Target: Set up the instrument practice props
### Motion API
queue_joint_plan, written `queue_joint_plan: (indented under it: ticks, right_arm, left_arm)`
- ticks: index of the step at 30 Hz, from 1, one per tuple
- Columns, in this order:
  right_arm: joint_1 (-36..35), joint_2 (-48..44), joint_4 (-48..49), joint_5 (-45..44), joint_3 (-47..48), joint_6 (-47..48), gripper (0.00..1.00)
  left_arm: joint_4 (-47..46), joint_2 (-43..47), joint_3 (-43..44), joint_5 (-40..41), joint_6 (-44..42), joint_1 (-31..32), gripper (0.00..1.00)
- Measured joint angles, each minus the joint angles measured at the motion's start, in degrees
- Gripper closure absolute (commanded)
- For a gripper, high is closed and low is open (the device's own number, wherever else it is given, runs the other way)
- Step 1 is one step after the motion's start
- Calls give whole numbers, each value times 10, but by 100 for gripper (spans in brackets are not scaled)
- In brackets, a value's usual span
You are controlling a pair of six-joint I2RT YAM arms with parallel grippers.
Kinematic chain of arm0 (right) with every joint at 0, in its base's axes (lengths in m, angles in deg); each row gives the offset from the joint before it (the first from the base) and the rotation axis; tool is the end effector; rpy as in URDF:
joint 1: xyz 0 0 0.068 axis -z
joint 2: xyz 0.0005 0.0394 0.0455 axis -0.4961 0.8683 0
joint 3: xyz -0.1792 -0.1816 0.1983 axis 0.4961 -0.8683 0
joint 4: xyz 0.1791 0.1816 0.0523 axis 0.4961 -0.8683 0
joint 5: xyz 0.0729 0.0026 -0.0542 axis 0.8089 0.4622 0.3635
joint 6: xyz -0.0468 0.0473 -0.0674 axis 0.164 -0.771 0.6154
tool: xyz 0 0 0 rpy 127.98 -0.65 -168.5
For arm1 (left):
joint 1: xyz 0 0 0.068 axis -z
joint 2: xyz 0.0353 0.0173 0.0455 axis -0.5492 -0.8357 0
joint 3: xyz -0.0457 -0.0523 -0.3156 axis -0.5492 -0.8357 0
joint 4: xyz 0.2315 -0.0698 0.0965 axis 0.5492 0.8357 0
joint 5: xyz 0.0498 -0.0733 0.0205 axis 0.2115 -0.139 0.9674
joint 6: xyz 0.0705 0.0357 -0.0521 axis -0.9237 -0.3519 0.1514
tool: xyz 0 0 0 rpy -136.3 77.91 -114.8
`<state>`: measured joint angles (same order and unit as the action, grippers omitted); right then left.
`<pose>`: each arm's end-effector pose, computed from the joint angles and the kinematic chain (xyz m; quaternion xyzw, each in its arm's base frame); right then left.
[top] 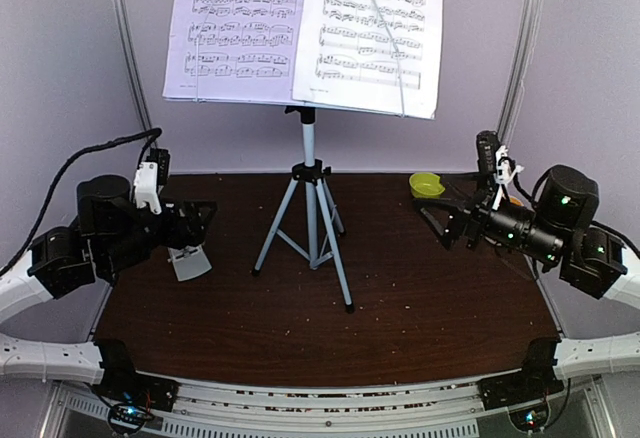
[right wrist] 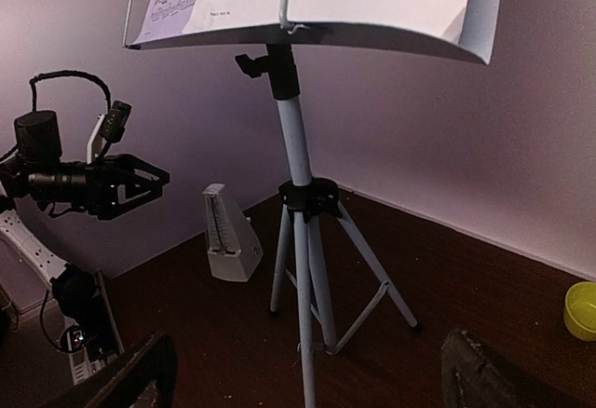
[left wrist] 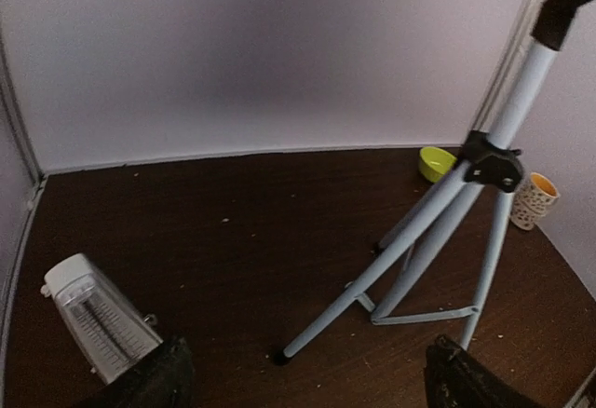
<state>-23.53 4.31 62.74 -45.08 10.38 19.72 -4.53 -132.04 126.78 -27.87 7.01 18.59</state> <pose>0.1081 0.1539 0.4080 -0.2890 0.6445 0.3825 0.5957 0.1384 -0.1171 0.3666 0.0354 0.7865 -0.2420 0.5670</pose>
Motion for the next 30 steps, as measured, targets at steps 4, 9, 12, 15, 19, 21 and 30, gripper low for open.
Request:
queue_joint_plan:
  ticks: [4,9,12,15,19,21,30]
  right_arm:
    - [0,15,3,-2,-15,-24,0]
    - [0,33,19,-1,-18,-44,0]
    - [0,38,26,1,-18,-52,0]
    - [0,40,34,2,-21,-59,0]
    - [0,44,38,2,-22,-64,0]
    - [0,47,38,2,-22,-65,0]
    - [0,51,40,2,-22,-69,0]
  left_arm:
    - [101,-25,22,45,85,-72,10]
    - [170,-47,30,58,144,-170,2]
    - [194,-68,43,59,156,-197,2]
    - [205,-110,75,57,159,-222,2]
    - [205,-165,115,54,152,-235,2]
    - [203,-189,129,52,150,-238,2]
    - [207,-256,156,56,155,-263,6]
